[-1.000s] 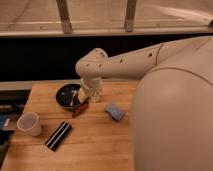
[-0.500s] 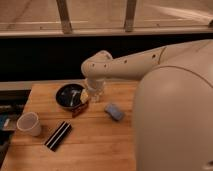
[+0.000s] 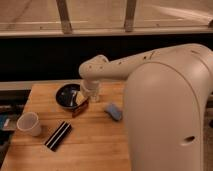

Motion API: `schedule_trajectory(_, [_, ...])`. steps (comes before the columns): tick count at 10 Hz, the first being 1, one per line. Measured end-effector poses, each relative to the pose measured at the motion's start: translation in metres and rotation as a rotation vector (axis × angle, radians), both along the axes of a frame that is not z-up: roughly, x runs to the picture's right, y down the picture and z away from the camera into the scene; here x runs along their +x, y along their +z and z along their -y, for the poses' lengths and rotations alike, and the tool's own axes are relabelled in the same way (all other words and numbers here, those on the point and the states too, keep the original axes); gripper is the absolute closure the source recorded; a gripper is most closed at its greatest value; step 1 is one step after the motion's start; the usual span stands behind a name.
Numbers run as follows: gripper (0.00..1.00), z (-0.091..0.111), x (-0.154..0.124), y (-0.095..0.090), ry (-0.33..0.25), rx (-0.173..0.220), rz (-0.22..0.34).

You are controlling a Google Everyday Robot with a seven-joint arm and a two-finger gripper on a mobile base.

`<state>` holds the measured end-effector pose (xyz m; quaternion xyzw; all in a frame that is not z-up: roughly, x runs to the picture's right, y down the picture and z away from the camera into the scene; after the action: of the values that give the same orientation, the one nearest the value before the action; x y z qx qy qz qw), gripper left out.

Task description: Pick up the ceramic cup

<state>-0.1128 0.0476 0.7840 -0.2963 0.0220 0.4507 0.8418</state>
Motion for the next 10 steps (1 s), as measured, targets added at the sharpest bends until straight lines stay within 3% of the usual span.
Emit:
schedule_trajectory(4, [0.32, 0.011, -0.070, -0.026, -0.129, -0.003, 0.080])
schedule_trajectory(10, [0.32, -0.009, -0.170, -0.046, -0.362, 0.002, 0.213])
